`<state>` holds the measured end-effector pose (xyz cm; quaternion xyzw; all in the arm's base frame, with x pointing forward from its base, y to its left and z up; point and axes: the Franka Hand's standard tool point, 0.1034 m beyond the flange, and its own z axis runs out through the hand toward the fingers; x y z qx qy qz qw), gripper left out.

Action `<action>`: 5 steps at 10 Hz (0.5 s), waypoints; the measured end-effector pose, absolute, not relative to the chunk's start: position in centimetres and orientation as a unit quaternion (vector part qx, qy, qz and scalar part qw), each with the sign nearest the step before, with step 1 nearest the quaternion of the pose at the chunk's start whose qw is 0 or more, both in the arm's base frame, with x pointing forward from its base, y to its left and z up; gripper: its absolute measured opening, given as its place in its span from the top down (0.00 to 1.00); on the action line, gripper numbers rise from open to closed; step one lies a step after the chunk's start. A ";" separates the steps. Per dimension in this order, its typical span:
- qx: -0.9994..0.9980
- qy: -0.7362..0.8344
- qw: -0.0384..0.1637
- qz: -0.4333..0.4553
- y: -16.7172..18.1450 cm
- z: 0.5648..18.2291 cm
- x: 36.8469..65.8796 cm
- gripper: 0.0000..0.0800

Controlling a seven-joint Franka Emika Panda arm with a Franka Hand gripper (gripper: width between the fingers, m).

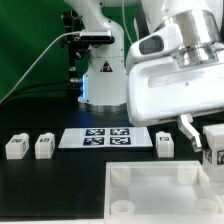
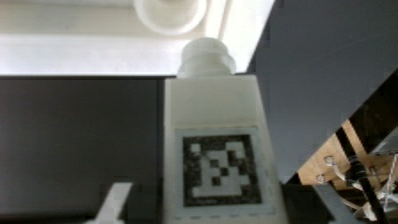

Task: Assemble one leg

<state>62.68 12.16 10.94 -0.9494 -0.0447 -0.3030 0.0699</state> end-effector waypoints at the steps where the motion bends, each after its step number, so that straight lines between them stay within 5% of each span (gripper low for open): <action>1: -0.949 -0.044 0.066 -0.304 11.7 10.6 62.6 0.63; 5: -0.953 -0.042 0.063 -0.293 11.3 8.7 62.0 0.63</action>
Offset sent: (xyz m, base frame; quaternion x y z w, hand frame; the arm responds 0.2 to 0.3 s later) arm -0.0028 -0.0111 -0.0190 -0.0268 -0.0026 -0.0166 0.9995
